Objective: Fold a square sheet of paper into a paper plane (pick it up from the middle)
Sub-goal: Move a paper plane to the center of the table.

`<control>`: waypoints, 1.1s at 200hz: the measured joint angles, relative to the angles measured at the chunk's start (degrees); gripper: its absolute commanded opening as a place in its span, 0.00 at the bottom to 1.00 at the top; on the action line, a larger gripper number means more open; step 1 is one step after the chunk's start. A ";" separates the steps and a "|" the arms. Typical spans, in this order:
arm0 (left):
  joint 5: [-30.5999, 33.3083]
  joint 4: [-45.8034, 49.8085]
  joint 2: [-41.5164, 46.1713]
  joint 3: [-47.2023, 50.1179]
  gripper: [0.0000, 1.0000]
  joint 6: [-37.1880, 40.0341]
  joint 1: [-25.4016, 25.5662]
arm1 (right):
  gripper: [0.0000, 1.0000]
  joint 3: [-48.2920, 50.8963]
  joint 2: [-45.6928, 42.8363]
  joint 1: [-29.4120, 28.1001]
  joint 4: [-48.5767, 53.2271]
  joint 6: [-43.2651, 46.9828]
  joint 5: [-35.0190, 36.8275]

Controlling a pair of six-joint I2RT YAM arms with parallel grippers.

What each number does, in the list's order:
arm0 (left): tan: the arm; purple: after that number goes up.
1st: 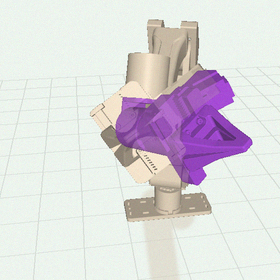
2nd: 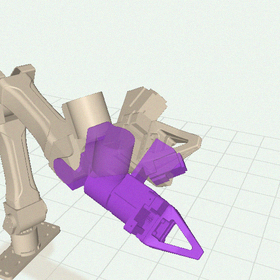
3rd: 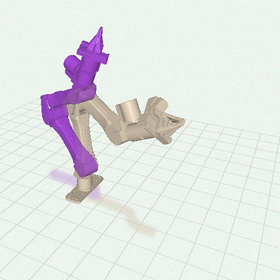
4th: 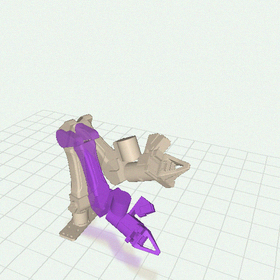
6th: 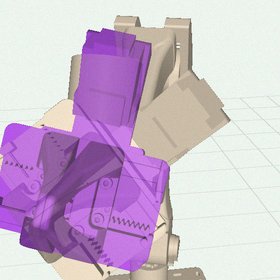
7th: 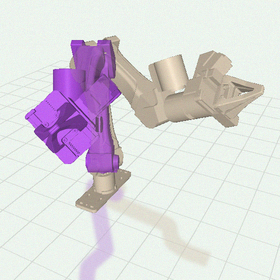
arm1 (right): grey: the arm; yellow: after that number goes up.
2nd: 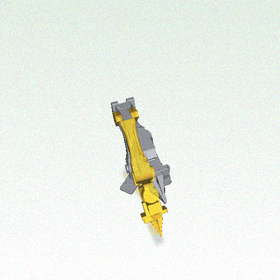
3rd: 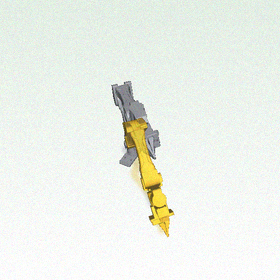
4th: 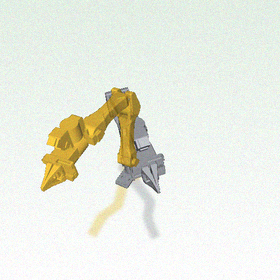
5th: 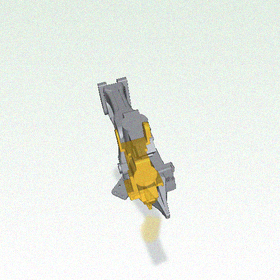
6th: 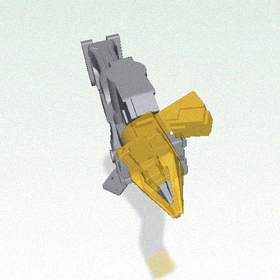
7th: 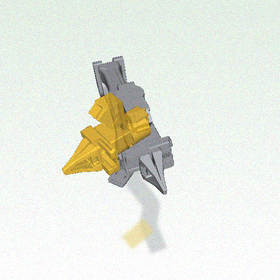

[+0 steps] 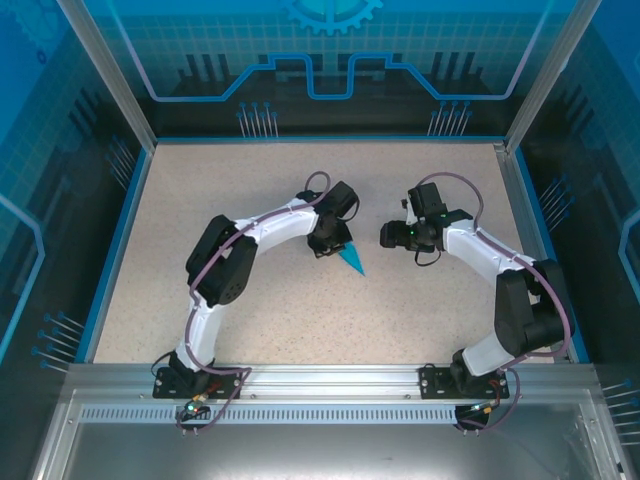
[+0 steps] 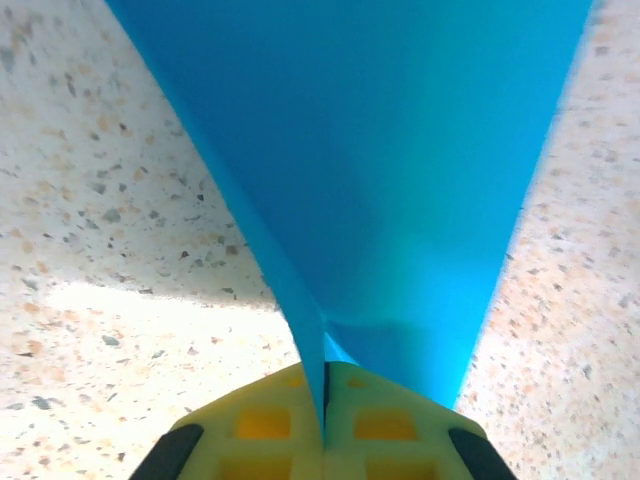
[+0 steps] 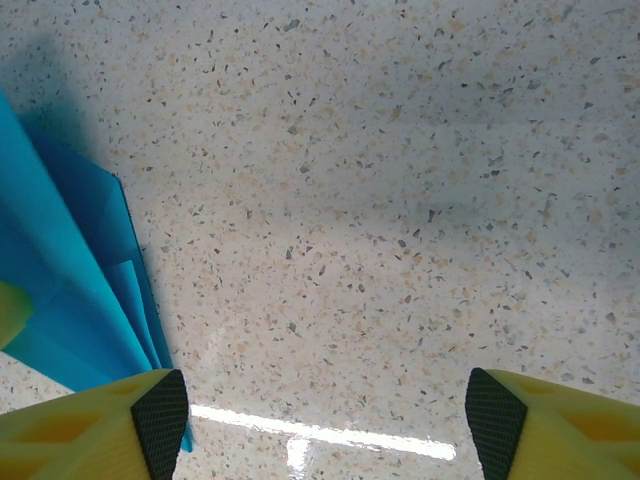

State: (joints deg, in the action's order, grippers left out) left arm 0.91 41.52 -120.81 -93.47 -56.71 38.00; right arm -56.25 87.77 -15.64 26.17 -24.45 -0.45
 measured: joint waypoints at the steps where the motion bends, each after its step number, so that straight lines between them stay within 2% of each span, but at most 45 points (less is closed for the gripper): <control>1: 0.02 -0.04 0.22 0.11 0.00 0.17 0.00 | 0.75 0.00 0.00 0.00 0.00 0.00 0.00; 49: -0.37 -4.83 9.49 3.08 0.00 6.71 -0.28 | 0.70 0.00 0.00 0.28 -0.35 -2.38 -2.16; 91: -11.98 -17.73 15.89 11.43 0.00 12.81 -3.93 | 0.70 0.94 -2.45 1.03 -3.82 -6.91 -6.99; 122: -20.83 -26.51 15.13 16.70 0.00 13.33 -7.76 | 0.70 3.04 -6.23 1.07 -7.39 -10.14 -9.88; 153: -26.84 -33.70 11.08 18.05 0.00 13.18 -8.83 | 0.66 4.04 -6.64 0.74 -8.72 -11.28 -11.87; 220: -30.80 -38.97 5.62 21.55 0.00 13.20 -9.42 | 0.50 2.05 1.20 -5.09 -9.35 -11.30 -13.33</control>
State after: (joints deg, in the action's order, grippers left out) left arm -29.89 2.55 -115.20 -71.92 -43.51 28.58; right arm -54.19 88.97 -20.73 16.82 -35.75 -13.78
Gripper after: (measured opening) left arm 0.047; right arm 0.514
